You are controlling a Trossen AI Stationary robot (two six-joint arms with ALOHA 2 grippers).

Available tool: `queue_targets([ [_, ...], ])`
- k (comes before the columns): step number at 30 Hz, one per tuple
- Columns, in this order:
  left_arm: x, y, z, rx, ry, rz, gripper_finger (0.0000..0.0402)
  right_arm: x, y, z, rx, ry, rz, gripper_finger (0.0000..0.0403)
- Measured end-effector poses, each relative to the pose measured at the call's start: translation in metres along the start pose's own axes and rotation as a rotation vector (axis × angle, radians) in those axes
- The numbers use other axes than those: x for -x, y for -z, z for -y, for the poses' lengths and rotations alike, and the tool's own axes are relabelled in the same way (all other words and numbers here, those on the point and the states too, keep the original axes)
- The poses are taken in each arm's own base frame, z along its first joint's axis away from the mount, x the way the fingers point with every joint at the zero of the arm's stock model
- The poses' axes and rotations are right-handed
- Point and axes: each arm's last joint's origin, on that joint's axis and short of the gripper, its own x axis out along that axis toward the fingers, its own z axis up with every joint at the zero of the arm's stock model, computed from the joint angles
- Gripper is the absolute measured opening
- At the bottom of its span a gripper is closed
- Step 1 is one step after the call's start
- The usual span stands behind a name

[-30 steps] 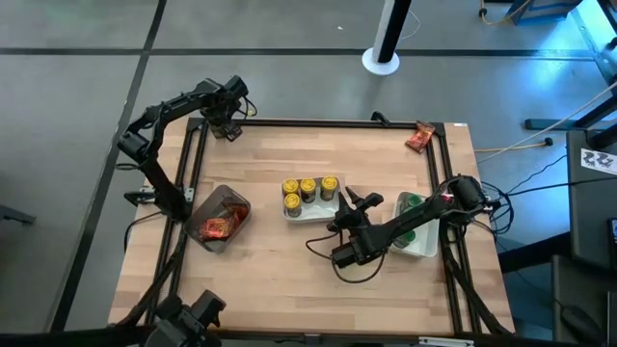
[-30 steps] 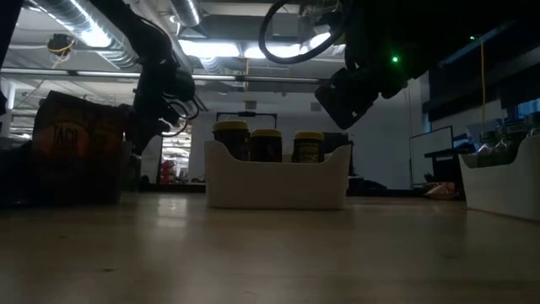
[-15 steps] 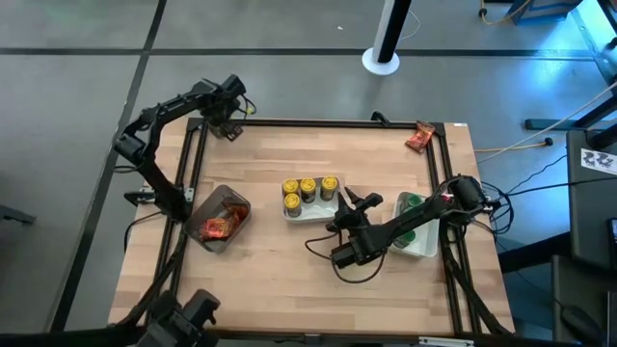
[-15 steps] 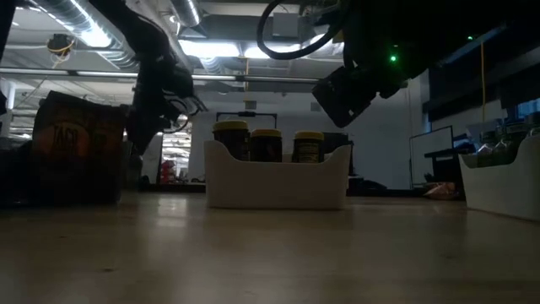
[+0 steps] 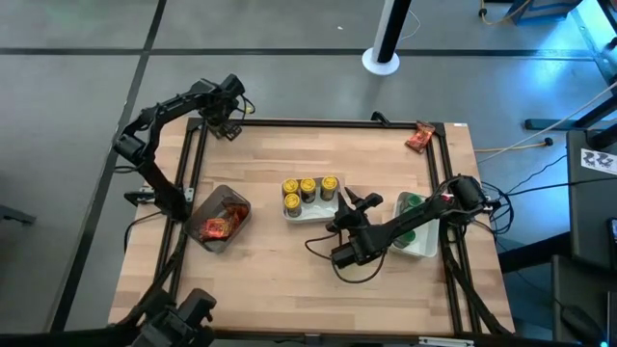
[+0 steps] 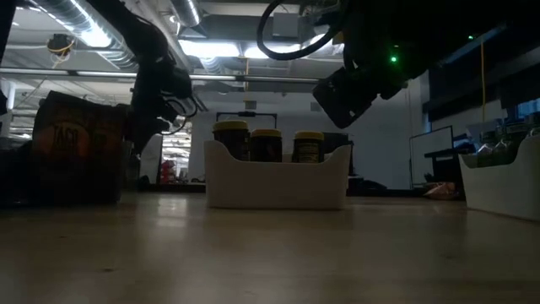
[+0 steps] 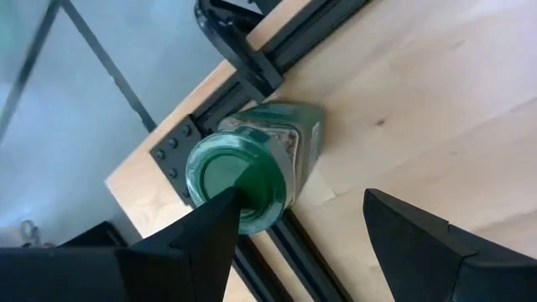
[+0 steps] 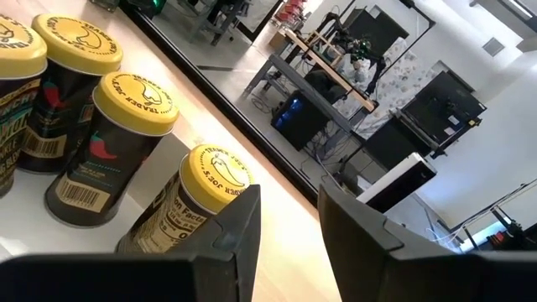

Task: Sort spices by type
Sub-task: Put the green seasoning bottle into the right white bin

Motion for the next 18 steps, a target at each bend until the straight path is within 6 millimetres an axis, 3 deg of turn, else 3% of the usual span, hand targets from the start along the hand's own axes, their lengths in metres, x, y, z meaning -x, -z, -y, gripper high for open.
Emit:
queue_targets([
  [8,0.027,0.001,-0.010,0.063,-0.037,0.090,0.0236,0.000,0.000,0.000,0.001,0.007,0.013,0.0121],
  [18,0.019,-0.003,-0.012,0.089,-0.092,0.144,0.0236,0.000,0.000,0.000,0.000,0.006,0.011,0.0121],
])
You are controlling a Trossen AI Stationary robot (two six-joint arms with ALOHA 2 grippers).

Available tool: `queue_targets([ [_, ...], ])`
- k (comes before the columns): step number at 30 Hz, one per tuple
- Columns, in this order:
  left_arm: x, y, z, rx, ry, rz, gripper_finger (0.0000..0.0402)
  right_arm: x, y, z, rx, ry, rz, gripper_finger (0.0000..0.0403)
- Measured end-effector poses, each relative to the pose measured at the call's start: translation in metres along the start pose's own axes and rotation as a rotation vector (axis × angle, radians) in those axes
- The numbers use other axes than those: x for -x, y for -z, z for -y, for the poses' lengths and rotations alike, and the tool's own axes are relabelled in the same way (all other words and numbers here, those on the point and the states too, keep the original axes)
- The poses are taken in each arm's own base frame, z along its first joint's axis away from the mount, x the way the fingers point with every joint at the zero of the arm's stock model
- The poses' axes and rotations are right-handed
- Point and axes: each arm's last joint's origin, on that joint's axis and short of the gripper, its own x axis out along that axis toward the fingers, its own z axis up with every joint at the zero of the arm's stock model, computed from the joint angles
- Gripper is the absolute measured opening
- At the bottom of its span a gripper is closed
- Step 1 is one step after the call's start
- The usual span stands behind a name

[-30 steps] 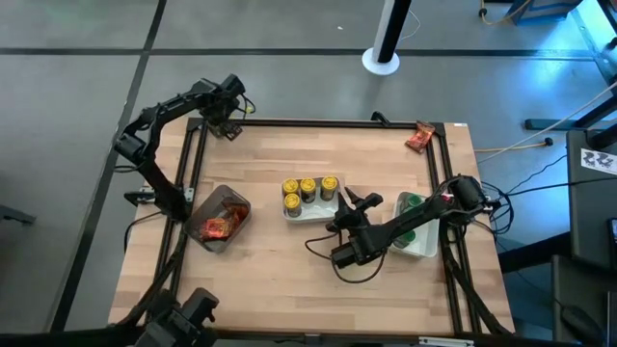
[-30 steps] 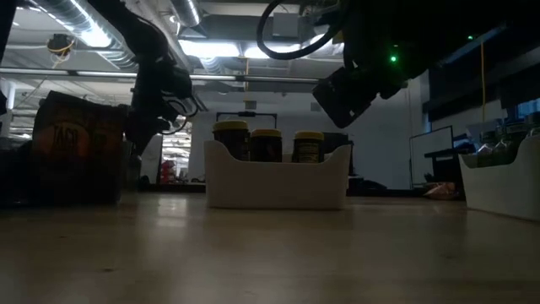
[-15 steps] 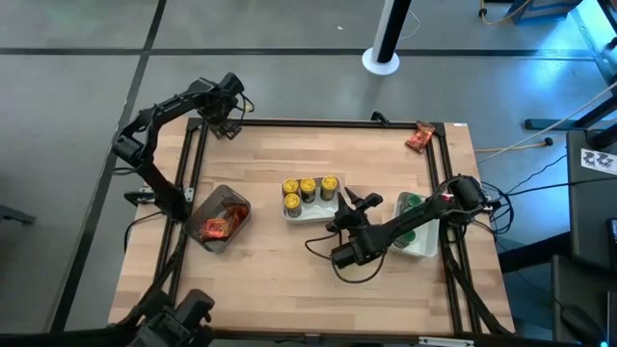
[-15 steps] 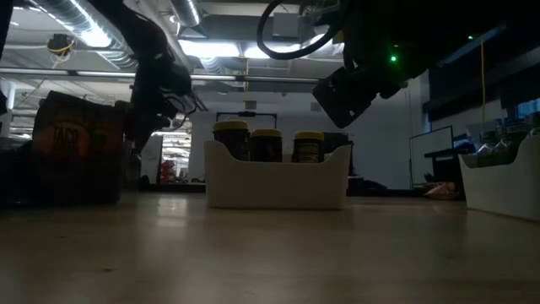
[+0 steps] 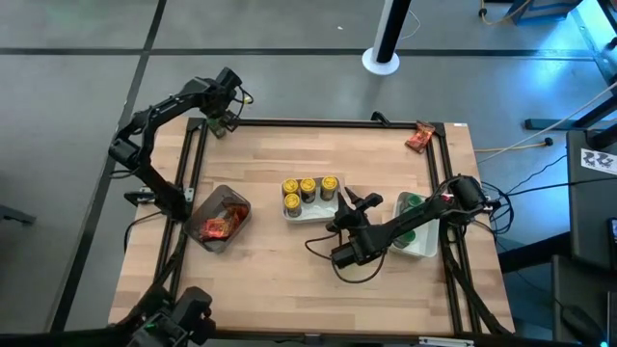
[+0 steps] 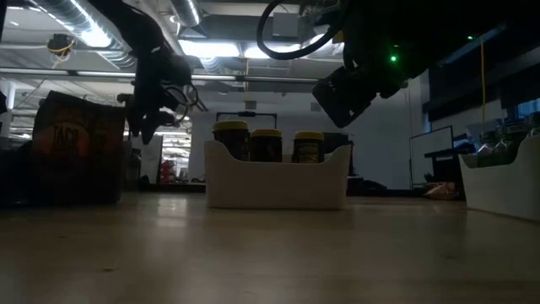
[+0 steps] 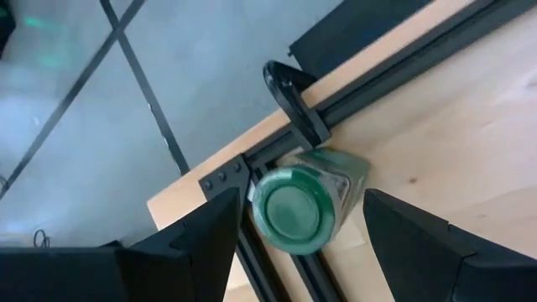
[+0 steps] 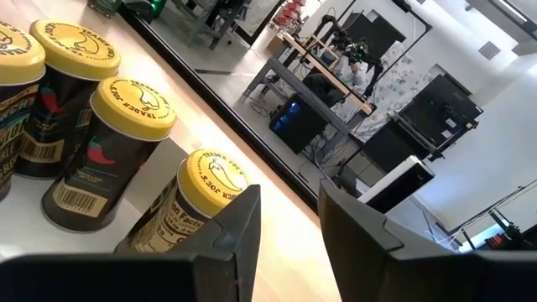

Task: Sort spices by type
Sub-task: Put the green seasoning bottle into the right white bin

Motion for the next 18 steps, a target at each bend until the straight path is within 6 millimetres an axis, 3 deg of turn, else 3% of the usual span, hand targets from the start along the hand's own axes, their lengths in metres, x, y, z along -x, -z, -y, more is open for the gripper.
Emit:
queue_targets([
  [18,-0.027,-0.005,0.016,-0.092,-0.065,-0.106,0.0237,0.000,0.000,0.000,-0.003,-0.002,-0.003,0.0121],
])
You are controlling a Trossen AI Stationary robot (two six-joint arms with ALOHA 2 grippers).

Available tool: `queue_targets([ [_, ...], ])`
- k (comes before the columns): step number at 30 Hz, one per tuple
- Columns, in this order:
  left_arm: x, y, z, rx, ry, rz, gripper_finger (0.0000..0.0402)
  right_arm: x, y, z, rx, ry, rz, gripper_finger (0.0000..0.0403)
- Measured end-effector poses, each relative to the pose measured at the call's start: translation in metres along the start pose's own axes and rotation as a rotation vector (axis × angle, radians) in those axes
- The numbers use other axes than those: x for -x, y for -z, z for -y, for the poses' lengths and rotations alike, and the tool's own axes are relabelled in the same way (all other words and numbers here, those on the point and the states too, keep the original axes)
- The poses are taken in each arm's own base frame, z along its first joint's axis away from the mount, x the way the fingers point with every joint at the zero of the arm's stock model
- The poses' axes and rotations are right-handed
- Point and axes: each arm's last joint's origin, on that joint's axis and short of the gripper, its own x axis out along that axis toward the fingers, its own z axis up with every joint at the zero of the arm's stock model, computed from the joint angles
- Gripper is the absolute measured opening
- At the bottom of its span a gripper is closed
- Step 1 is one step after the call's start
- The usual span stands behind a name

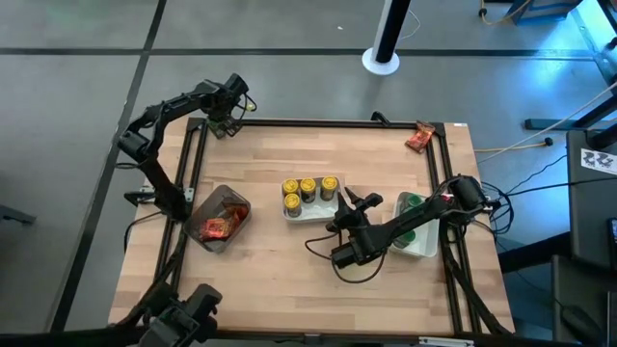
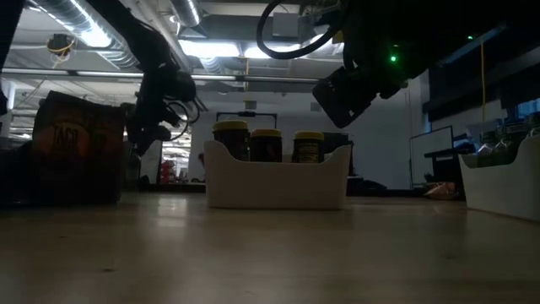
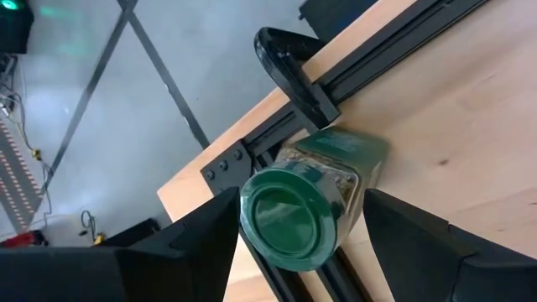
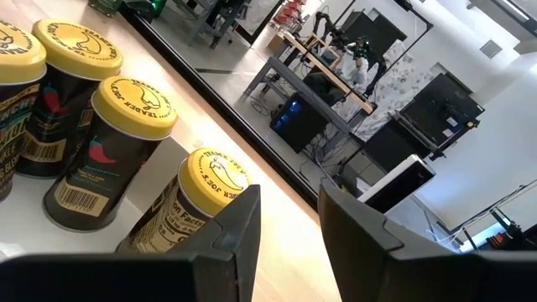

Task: Sort spices by type
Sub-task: Put the green seasoning bottle into the right white bin

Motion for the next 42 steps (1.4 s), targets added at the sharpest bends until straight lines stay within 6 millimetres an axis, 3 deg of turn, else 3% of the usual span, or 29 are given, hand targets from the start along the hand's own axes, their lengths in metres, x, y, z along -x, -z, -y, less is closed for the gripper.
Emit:
queue_targets([
  [7,-0.001,-0.001,0.000,0.007,-0.003,0.001,0.0237,0.000,0.000,0.000,0.000,0.000,0.000,0.0121],
  [15,-0.019,-0.002,0.000,0.009,-0.024,-0.083,0.0237,0.000,0.000,0.000,-0.001,0.000,0.000,0.0121],
  [26,-0.020,-0.001,0.000,-0.008,0.008,-0.089,0.0237,0.000,0.000,0.000,-0.008,-0.001,0.001,0.0121],
  [42,0.005,0.006,0.000,0.008,0.076,-0.026,0.0236,0.000,-0.001,-0.001,-0.015,0.002,0.008,0.0121],
])
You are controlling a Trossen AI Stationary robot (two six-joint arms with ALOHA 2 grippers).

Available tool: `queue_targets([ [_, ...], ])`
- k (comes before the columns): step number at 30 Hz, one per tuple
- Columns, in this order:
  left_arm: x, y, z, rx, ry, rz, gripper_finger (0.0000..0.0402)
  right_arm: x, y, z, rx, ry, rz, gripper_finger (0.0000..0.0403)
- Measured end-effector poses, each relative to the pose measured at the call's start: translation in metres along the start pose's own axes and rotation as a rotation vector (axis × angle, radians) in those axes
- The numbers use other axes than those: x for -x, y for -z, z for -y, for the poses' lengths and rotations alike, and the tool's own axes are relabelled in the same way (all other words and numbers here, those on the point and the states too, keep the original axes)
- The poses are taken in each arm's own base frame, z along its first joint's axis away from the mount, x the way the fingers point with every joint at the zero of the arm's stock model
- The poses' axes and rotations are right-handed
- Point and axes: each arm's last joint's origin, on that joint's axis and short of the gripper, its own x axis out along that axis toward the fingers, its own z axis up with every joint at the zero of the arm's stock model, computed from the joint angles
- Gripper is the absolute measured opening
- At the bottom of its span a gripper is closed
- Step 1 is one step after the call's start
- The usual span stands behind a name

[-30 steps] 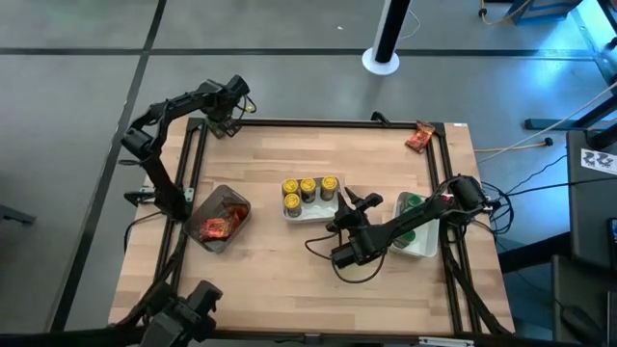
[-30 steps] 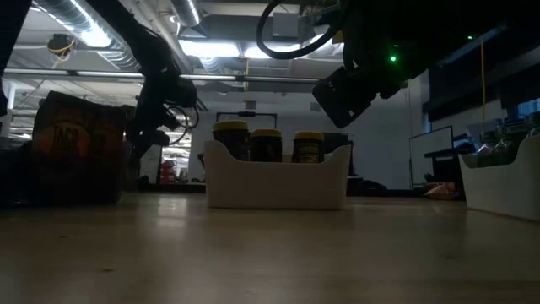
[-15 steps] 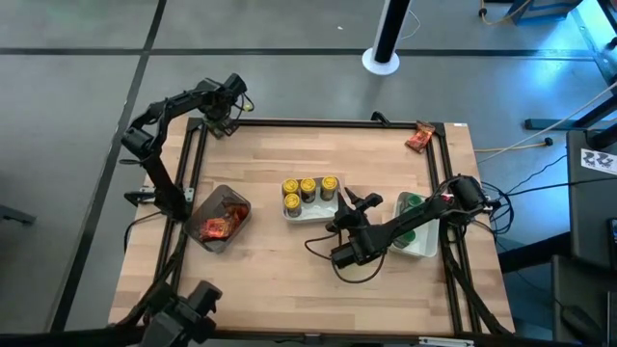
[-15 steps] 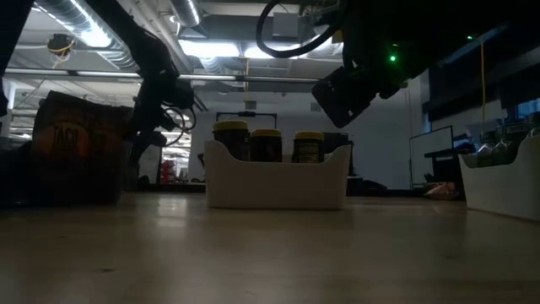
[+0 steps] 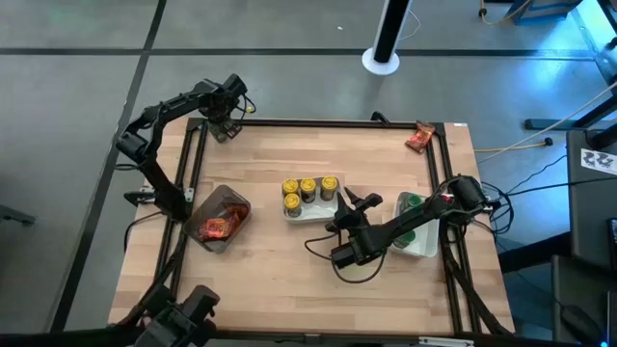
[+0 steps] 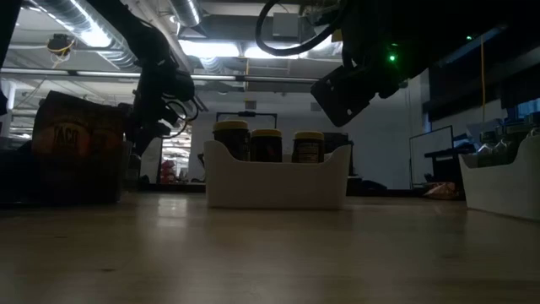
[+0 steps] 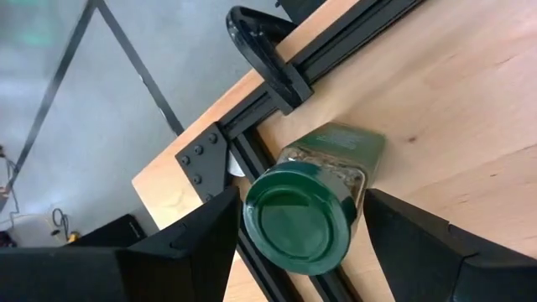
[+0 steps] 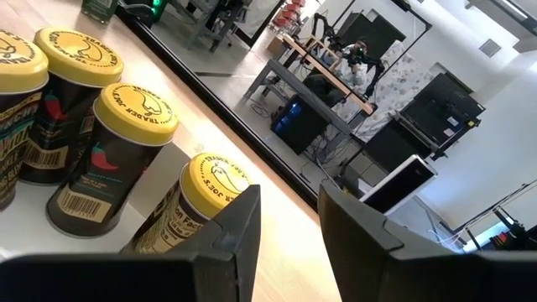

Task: Sort spices by type
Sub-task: Put the green seasoning bottle into the right white bin

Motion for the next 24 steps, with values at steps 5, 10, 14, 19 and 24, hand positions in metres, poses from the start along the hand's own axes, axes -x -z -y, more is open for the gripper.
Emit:
queue_targets([
  [5,0.000,0.000,-0.001,0.005,0.001,0.003,0.0248,0.000,0.000,0.000,0.000,0.000,0.000,0.0121],
  [10,-0.002,0.000,-0.004,0.019,0.041,0.007,0.0278,0.000,0.000,0.000,0.000,0.000,0.001,0.0121],
  [14,-0.007,-0.001,-0.008,0.038,0.079,-0.003,0.0287,0.000,0.000,0.000,0.000,0.000,0.001,0.0121],
  [19,-0.020,-0.002,-0.006,0.031,0.084,-0.050,0.0288,0.000,0.000,0.000,0.000,0.000,0.001,0.0121],
  [24,-0.026,-0.004,-0.003,-0.002,0.128,-0.059,0.0288,0.000,0.000,0.000,-0.001,0.000,0.000,0.0121],
])
